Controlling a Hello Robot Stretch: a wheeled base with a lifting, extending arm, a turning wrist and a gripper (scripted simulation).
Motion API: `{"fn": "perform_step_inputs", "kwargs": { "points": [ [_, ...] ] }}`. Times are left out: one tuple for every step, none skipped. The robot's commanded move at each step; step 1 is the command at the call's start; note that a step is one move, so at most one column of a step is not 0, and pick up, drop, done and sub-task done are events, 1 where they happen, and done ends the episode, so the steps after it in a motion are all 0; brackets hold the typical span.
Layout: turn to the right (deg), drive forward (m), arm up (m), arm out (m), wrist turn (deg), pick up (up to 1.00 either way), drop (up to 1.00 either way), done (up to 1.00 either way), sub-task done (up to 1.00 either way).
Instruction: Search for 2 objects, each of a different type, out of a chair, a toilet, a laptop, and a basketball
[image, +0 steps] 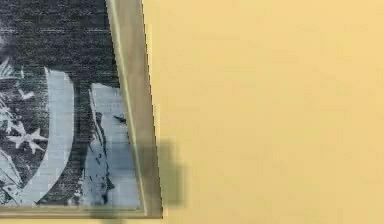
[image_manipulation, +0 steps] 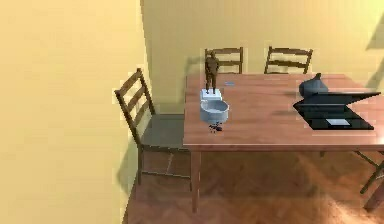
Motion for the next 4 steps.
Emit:
{"fn": "perform_step_inputs", "kwargs": {
  "points": [
    [-45.0, 0.00, 0.00, 0.00, 0.0, 0.00, 0.00, 0.00, 0.00],
    [-45.0, 0.00, 0.00, 0.00, 0.0, 0.00, 0.00, 0.00, 0.00],
    [-45.0, 0.00, 0.00, 0.00, 0.0, 0.00, 0.00, 0.00, 0.00],
    [-45.0, 0.00, 0.00, 0.00, 0.0, 0.00, 0.00, 0.00, 0.00]
  ]
}}
